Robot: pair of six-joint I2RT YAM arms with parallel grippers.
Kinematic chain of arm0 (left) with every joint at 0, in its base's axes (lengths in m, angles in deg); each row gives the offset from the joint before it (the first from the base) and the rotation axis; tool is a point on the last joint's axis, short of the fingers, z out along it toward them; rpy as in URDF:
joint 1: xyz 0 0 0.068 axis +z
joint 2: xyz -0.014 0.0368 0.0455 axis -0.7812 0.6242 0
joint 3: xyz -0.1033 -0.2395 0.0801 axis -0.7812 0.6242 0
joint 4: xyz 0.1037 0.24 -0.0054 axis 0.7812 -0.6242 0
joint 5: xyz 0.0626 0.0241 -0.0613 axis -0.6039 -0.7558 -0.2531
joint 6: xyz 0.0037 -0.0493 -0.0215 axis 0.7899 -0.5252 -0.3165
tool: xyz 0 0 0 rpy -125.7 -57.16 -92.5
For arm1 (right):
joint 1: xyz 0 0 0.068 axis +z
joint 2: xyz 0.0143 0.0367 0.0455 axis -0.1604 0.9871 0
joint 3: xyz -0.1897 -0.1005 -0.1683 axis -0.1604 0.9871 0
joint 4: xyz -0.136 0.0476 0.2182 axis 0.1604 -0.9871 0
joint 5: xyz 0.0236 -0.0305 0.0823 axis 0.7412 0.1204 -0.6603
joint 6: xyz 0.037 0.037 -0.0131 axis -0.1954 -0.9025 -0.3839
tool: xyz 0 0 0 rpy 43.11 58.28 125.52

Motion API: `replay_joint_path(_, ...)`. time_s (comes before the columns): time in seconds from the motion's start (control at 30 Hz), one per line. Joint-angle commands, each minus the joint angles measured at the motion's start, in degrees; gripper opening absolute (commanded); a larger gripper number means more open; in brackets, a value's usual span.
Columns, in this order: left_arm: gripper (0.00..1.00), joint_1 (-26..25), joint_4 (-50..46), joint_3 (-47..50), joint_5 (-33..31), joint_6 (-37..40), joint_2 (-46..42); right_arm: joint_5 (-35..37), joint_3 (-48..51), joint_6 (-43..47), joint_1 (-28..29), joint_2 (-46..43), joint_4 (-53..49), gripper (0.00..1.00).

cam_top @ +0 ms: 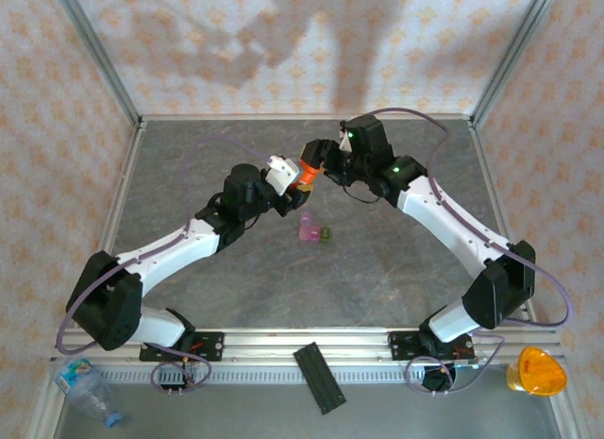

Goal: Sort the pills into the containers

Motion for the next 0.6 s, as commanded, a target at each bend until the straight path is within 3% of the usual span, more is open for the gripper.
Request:
replay_joint_path(0.0, 0.0, -0.34, 4.13, -2.05, 0.16, 0.04, 0.33, -0.15, -2.18, 1.03, 0.52, 0.24, 0.59, 0.55)
replay_joint_path(0.23, 0.0, -0.33, 4.06, -2.29, 0.51, -0.83, -0.07, -1.69, -1.29, 4.58, 0.6, -0.58, 1.33, 0.36)
replay_joint_path(0.4, 0.0, -0.21, 3.81, -2.36, 2.71, -2.57, -1.62, -4.75, -0.21, 14.22, -0.64, -1.74, 2.77, 0.33)
replay_joint_path(0.57, 0.0, -0.04, 1.5, -2.72, 7.09, -4.37, -4.05, -13.9, 3.04, 23.72, -5.07, -4.03, 8.08, 0.33)
